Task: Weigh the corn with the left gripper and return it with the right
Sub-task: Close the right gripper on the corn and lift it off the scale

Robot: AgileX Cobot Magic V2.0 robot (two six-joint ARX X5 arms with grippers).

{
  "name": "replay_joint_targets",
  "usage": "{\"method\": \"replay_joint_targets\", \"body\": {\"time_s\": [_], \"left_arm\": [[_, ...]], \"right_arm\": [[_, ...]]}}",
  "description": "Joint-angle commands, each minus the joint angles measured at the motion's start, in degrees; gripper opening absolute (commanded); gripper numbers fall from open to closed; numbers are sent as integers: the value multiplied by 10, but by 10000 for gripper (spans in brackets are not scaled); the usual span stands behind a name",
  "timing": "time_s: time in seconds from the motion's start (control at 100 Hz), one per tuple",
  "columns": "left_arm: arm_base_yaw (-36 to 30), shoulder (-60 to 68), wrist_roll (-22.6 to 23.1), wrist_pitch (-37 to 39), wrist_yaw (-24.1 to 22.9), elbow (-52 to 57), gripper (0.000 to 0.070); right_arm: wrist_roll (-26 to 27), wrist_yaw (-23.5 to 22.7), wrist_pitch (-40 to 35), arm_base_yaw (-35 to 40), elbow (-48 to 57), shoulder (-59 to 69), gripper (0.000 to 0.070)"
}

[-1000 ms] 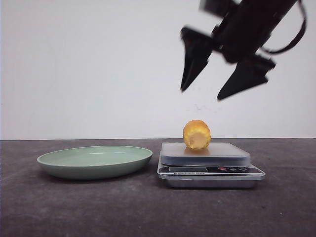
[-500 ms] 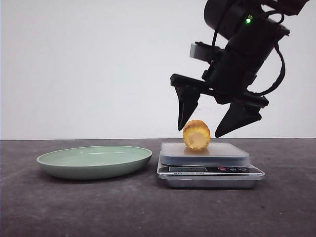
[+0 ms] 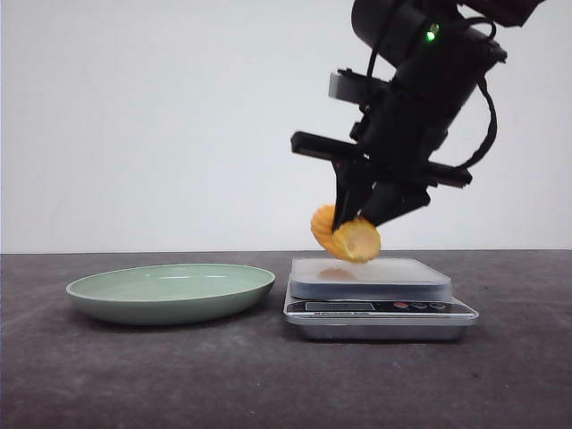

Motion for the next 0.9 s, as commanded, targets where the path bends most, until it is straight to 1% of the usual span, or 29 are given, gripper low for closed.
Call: {"method": "replay_joint_targets", "body": {"time_s": [0.0, 0.18, 0.37, 0.47, 0.62, 0.72, 0.84, 0.89], "left_arm": [[-2, 0, 9, 7, -3, 7, 350], [-2, 0, 11, 8, -3, 7, 350], [-2, 0, 10, 14, -3, 7, 349], [-2, 0, 10, 21, -3, 7, 350], [-2, 0, 10, 26, -3, 7, 349], [-2, 0, 7, 25, -1, 7, 349], [-2, 0, 8, 24, -1, 7, 349], [-2, 0, 8, 24, -1, 7, 349]], "right_arm": [[-7, 3, 8, 15, 16, -22, 0], [-29, 5, 8, 64, 45, -80, 0], [-32, 27, 8, 119, 138, -78, 0], [-38, 42, 8, 145, 199, -47, 0], [-38, 42, -2, 153, 269, 21, 0], [-23, 49, -15, 152, 293, 73, 0], [3, 57, -35, 148, 295, 125, 0], [7, 60, -50, 148, 295, 141, 0]]}}
